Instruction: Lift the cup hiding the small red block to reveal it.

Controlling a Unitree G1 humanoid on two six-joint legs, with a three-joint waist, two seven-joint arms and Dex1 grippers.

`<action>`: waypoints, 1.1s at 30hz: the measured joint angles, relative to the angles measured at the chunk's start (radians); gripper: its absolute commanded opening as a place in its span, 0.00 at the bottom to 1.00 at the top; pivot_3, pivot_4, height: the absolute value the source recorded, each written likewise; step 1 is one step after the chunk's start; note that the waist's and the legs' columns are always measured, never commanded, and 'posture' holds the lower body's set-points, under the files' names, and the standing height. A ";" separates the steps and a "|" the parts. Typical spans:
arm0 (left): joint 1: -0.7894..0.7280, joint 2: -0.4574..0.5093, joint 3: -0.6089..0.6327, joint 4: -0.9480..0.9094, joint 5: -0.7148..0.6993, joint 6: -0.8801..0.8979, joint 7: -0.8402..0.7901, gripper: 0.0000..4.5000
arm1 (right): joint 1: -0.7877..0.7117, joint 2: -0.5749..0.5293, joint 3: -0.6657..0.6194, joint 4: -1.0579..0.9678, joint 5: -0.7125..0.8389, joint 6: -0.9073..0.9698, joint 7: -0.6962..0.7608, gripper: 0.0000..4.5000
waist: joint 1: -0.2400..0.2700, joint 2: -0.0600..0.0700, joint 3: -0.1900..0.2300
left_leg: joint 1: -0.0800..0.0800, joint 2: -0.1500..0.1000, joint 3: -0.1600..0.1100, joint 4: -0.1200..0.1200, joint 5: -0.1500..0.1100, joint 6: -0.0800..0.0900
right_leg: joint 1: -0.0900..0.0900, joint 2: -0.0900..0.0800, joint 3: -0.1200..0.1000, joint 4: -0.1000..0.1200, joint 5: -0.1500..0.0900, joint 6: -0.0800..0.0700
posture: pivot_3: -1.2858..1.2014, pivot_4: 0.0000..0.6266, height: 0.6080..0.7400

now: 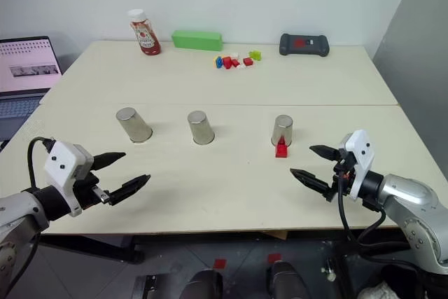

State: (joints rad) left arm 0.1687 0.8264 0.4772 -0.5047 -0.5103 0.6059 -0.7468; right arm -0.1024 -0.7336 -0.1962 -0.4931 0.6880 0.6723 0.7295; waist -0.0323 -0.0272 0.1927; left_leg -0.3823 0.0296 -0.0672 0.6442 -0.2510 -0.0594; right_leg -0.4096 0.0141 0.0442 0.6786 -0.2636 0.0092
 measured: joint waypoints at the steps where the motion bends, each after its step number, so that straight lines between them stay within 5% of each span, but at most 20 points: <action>1: 0.001 0.000 0.001 0.000 0.000 0.000 -0.001 1.00 | -0.001 0.000 0.001 0.002 0.000 0.000 0.001 0.98 | 0.000 0.000 0.000 | 0.000 0.000 0.000 0.000 0.000 0.000 | 0.000 0.000 0.000 0.000 0.000 0.000 | 0.52 0.24 1.00; 33: -0.072 -0.004 0.010 -0.041 -0.003 0.079 0.080 1.00 | -0.013 0.010 0.026 0.043 -0.024 -0.040 0.033 0.98 | 0.000 0.000 0.000 | 0.000 0.000 0.001 0.000 0.000 0.000 | -0.001 0.000 0.001 0.000 0.000 0.000 | 0.52 0.24 1.00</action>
State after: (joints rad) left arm 0.0968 0.8219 0.4871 -0.5457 -0.5130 0.6845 -0.6665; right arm -0.1154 -0.7239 -0.1703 -0.4501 0.6643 0.6324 0.7623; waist -0.0324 -0.0272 0.1927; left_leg -0.3823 0.0296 -0.0663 0.6441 -0.2510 -0.0594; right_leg -0.4102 0.0141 0.0448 0.6786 -0.2636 0.0093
